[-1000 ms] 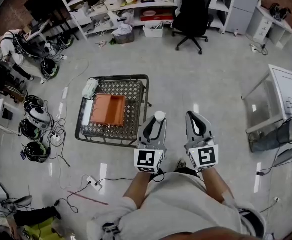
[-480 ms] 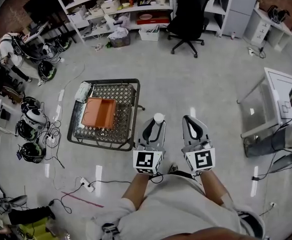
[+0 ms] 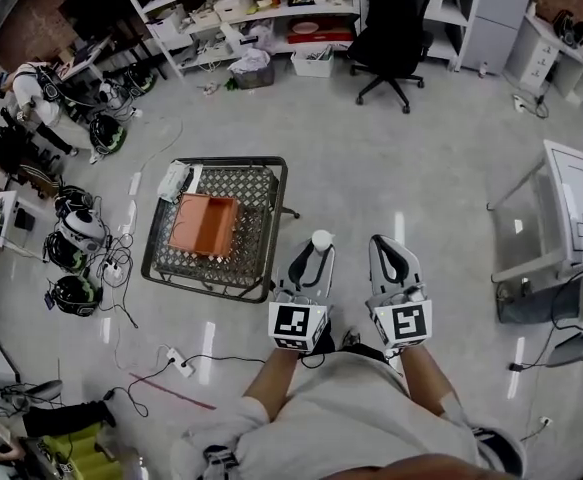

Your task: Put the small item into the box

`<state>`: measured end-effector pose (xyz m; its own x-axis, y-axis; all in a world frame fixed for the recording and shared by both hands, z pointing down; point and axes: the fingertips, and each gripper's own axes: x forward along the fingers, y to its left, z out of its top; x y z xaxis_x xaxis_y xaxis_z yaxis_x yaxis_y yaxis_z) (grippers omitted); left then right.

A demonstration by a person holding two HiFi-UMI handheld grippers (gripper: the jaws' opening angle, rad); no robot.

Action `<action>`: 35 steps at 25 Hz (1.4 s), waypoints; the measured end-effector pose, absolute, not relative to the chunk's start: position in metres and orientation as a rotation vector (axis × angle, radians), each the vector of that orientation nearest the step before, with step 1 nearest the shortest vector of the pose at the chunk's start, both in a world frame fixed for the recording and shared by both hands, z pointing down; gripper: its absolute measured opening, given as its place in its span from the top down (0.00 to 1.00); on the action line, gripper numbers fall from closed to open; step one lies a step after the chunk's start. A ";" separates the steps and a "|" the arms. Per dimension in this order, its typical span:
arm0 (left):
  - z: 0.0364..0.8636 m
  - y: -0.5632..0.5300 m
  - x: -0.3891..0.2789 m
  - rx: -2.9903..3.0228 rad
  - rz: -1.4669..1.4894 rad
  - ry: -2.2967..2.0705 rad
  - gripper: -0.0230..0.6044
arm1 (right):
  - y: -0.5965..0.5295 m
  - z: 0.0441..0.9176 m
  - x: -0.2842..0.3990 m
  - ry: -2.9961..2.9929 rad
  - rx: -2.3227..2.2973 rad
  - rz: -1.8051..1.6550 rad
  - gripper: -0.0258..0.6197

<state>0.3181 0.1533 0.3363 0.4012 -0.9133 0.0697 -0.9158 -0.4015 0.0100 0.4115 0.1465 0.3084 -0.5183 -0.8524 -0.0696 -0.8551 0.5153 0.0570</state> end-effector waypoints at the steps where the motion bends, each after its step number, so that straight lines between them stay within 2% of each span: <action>1: 0.339 0.149 0.316 2.586 0.085 -1.692 0.76 | 0.142 0.311 0.410 2.709 -1.524 0.124 0.96; 15: 0.347 0.021 0.285 2.604 0.068 -1.648 0.76 | 0.020 0.311 0.381 2.721 -1.566 0.155 0.96; 24: 0.339 -0.049 0.228 2.607 0.060 -1.650 0.76 | -0.049 0.303 0.317 2.757 -1.517 0.176 0.96; 35: 0.339 -0.089 0.155 2.395 0.013 -1.858 0.76 | -0.104 0.294 0.245 2.922 -1.250 0.194 0.96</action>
